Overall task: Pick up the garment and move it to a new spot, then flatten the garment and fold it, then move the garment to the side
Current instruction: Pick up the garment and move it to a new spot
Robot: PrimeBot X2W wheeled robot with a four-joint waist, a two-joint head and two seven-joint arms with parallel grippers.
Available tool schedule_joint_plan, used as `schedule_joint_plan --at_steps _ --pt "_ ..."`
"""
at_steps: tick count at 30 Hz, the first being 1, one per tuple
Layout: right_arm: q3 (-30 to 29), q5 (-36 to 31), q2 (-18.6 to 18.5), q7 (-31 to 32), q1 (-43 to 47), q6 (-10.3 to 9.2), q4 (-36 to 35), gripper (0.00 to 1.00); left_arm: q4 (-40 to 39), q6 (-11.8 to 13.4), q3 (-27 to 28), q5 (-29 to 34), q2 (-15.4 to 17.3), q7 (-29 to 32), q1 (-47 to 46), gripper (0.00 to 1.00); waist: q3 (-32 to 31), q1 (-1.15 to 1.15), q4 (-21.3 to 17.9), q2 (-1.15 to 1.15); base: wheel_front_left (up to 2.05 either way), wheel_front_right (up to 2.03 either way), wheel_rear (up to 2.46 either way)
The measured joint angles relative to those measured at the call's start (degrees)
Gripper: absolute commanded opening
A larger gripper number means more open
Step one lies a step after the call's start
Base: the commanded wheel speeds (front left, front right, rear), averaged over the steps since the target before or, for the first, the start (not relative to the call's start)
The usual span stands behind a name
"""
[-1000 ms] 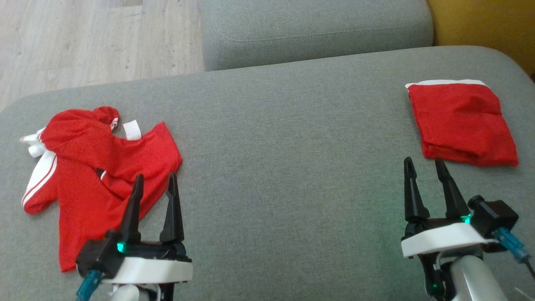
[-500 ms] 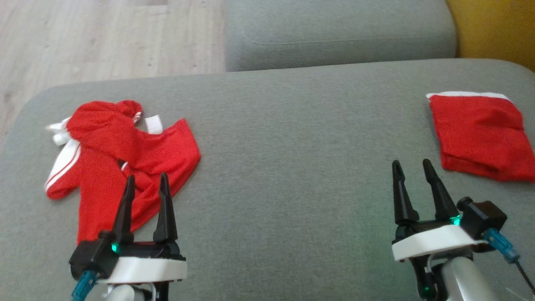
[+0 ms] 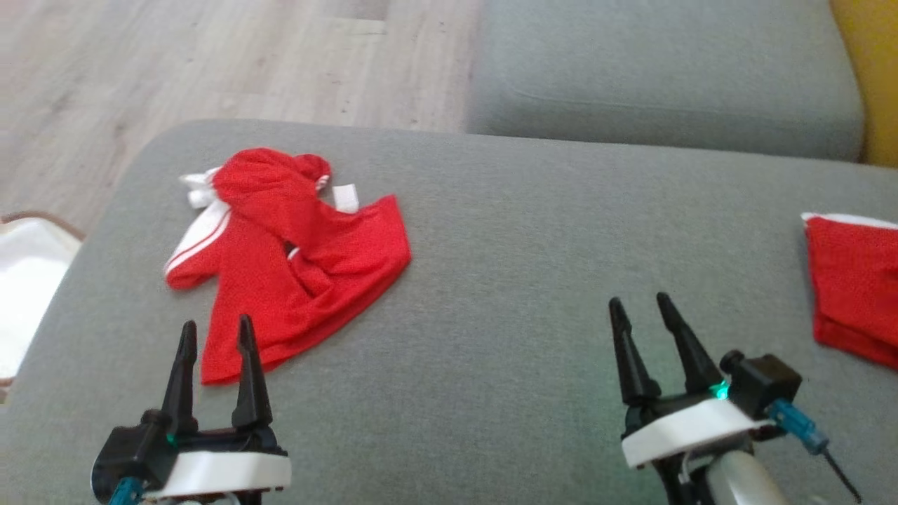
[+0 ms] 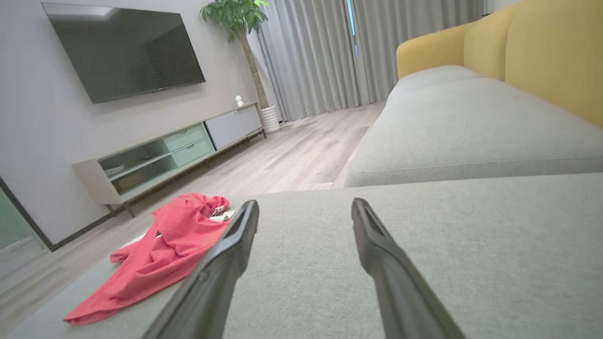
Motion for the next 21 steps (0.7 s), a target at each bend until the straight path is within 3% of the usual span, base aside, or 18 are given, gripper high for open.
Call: schedule_joint_plan --at_steps 9,21 --pt "3.26 1.6 0.01 0.01 1.71 0.0 0.91 1.0 -0.03 -0.01 0.78 0.41 0.01 0.0 1.02 1.0 -1.07 0.0 3.45 0.0 0.0 0.0 0.0" --pt "2.29 -0.01 0.01 0.01 0.36 0.0 -0.47 1.0 -0.99 -1.45 6.28 2.81 0.04 0.0 -4.0 1.0 4.58 0.01 1.61 0.0 0.0 0.0 0.0"
